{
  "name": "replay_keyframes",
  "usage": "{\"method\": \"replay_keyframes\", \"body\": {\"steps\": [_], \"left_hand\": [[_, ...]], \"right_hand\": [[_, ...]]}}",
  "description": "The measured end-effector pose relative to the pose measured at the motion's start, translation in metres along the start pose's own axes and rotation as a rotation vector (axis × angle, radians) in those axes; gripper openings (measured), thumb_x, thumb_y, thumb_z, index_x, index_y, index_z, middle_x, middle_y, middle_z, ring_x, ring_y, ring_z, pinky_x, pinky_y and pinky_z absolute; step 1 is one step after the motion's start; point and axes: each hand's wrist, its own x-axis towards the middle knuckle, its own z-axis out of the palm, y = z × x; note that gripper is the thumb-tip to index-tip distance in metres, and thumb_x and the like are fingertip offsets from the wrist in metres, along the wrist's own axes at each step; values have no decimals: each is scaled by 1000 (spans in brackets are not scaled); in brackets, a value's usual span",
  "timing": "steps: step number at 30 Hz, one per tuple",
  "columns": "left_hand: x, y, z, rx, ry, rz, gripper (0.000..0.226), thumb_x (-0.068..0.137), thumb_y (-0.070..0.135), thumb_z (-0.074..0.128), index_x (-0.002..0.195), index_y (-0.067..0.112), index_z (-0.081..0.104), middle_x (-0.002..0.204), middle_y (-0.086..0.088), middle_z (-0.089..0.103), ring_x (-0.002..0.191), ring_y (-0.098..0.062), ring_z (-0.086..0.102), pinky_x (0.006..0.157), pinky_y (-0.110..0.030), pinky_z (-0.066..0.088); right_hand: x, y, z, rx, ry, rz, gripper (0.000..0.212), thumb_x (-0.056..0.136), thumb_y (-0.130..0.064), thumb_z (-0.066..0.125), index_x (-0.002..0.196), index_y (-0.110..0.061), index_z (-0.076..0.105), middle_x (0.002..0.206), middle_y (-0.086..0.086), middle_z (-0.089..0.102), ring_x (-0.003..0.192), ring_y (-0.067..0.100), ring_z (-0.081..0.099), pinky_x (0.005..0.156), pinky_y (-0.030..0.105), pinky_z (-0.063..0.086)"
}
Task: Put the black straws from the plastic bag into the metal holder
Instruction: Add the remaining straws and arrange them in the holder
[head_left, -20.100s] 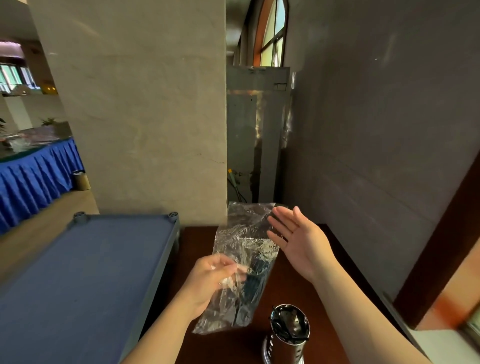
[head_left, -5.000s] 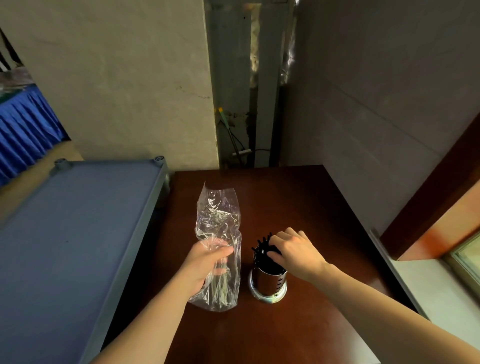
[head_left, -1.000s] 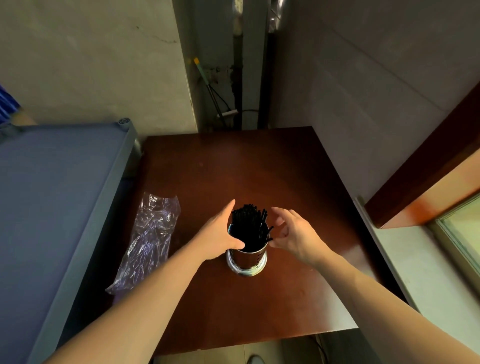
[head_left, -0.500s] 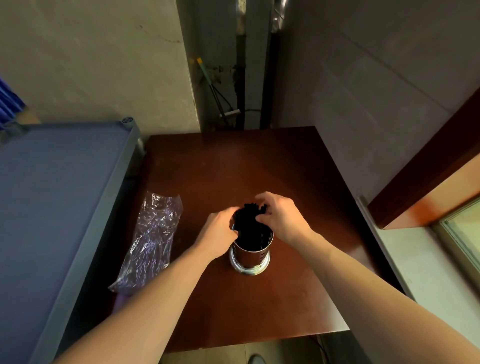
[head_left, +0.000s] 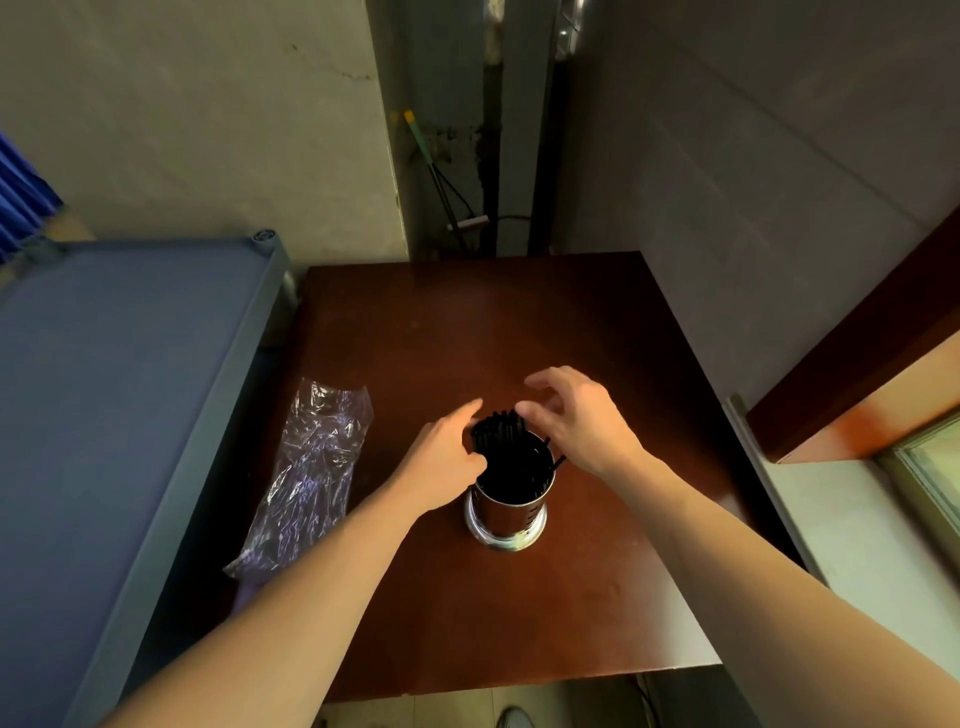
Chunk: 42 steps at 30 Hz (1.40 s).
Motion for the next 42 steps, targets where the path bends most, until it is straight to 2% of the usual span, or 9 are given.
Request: {"method": "replay_keyframes", "body": {"steps": [6,13,17,20,27,29,31,35,42], "left_hand": [[7,6,-4,-59,-26,27,88,76,5,63,155,31,32,146,12,54,81,-8,60,83,-29,56],[7,8,-1,-66,32,43,79,78,3,68,149,29,45,139,7,61,69,-2,61,74,-24,55],[7,10,3,-45,48,45,74,79,3,69,147,24,50,131,2,68,69,1,66,67,-8,47],[7,10,5,-14,74,51,62,86,8,66,145,21,53,116,-4,76,83,-2,73,65,6,40],[7,11,-4,-20,95,49,56,92,12,64,145,24,52,139,6,63,64,-5,72,61,-7,50],[6,13,-9,-1,109,67,58,88,20,68,143,30,52,137,10,60,73,-9,71,62,-16,48],[7,18,-14,25,171,105,55,86,22,69,139,31,57,130,9,60,82,-20,64,68,-20,42],[10,36,-24,14,300,177,45,83,18,71,127,29,67,115,12,61,56,-2,49,57,-10,38],[4,76,-20,-97,24,211,23,78,34,79,100,35,73,57,17,64,48,-1,51,52,-19,41]], "right_hand": [[-25,26,-13,32,-30,75,64,81,-62,68,128,-21,59,117,-6,52,84,2,59,64,12,42],[-35,37,8,11,-78,123,47,80,-18,81,124,-15,65,97,-8,58,78,0,56,64,4,41],[-23,27,15,26,-46,115,31,83,-17,79,113,-16,70,96,-3,63,81,5,57,66,9,40],[-14,16,19,25,-49,107,15,87,-14,74,101,-13,72,94,4,66,84,18,63,72,29,52],[-4,3,21,36,-54,116,5,91,-13,70,92,-9,72,82,7,72,72,20,69,70,42,59],[-3,2,15,54,-48,132,3,91,-12,70,90,-10,72,76,7,72,66,18,70,68,39,60],[-3,0,5,60,-45,122,4,92,-11,69,89,-11,72,72,6,72,64,16,70,67,37,61],[-4,-10,-17,25,-26,53,6,93,-12,68,90,-11,73,72,3,71,63,12,69,66,32,61],[-3,-41,-51,20,34,-79,5,92,-13,70,91,-12,74,74,-2,69,63,9,68,63,26,59]]}}
